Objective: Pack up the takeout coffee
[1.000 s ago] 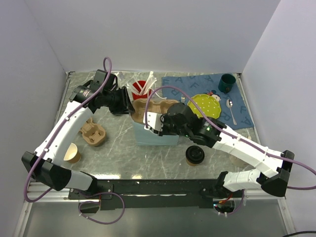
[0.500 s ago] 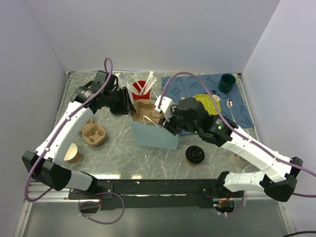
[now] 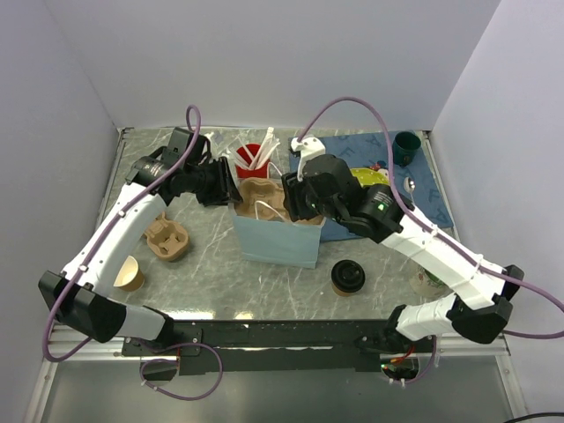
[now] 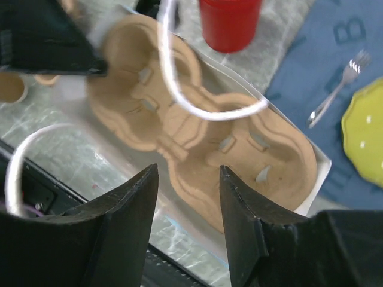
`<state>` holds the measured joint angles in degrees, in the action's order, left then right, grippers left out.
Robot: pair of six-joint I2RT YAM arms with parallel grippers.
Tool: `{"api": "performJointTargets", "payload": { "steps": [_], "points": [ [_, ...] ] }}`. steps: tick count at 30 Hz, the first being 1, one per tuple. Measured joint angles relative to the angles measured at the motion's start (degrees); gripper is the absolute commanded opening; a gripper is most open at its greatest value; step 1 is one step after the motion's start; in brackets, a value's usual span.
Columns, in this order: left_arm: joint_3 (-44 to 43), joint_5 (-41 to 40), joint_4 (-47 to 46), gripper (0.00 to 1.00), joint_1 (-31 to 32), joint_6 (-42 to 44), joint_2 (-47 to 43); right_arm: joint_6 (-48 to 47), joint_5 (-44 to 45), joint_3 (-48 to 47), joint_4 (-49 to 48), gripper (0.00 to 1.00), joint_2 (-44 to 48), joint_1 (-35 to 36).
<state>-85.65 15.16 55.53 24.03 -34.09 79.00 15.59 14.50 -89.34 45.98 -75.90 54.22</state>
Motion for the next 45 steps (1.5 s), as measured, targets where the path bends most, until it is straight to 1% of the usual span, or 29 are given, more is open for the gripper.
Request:
{"api": "performJointTargets", "payload": {
  "steps": [4,9,14,20,22,23,25,26,27,29,32,36,38,40,41,45],
  "points": [
    [0.24,0.04,0.20,0.40,0.00,0.02,-0.24,5.35,3.17,-3.02,3.93,0.56,-3.30,0.42],
    [1.57,0.74,0.31,0.39,0.00,-0.02,-0.76,10.21,6.91,-9.40,7.43,0.65,-9.77,2.69],
    [2.97,2.01,0.66,0.38,0.04,-0.07,-0.85,14.36,10.32,-13.22,12.07,0.68,-14.21,4.72],
    [3.78,2.95,0.59,0.37,0.44,-0.24,-2.08,18.88,14.67,-18.43,18.12,0.70,-18.51,5.44],
    [4.07,3.17,0.72,0.37,0.59,-0.48,-2.71,20.39,15.91,-20.11,19.82,0.67,-20.04,5.44],
    [4.28,3.34,0.72,0.37,0.68,-0.66,-3.06,20.96,16.35,-20.57,20.22,0.63,-20.72,5.44],
    [5.01,3.87,0.68,0.37,0.74,-1.09,-3.96,21.70,16.79,-20.63,20.79,0.58,-21.53,5.44],
    [5.49,4.22,0.57,0.37,0.74,-1.36,-4.55,22.12,17.00,-20.63,21.18,0.52,-21.90,5.44],
    [5.99,4.52,0.50,0.37,0.74,-1.60,-5.16,22.49,17.18,-20.65,21.44,0.49,-22.27,5.44],
    [6.49,4.92,0.48,0.39,0.81,-2.03,-6.03,23.04,17.29,-20.90,21.70,0.40,-22.99,5.44],
    [6.47,4.96,0.66,0.44,0.81,-2.64,-6.82,22.91,17.66,-21.49,21.75,0.34,-23.89,5.44],
    [3.96,2.75,3.28,0.51,0.81,-3.19,-6.97,21.33,17.22,-19.56,19.45,0.31,-22.88,5.42],
    [1.42,0.55,4.90,0.52,0.81,-3.13,-6.97,20.46,16.72,-15.26,16.83,0.32,-20.68,5.42],
    [-0.70,-1.90,5.70,0.53,0.81,-3.13,-7.10,19.85,15.96,-11.87,14.86,0.33,-19.10,5.42],
    [-1.51,-3.10,5.97,0.53,0.79,-3.10,-7.28,19.43,15.56,-10.95,14.49,0.36,-18.80,5.42],
    [-3.10,-7.61,7.45,0.54,0.74,-2.97,-7.93,18.36,14.47,-9.75,13.68,0.38,-19.21,5.42]
  ]
}}
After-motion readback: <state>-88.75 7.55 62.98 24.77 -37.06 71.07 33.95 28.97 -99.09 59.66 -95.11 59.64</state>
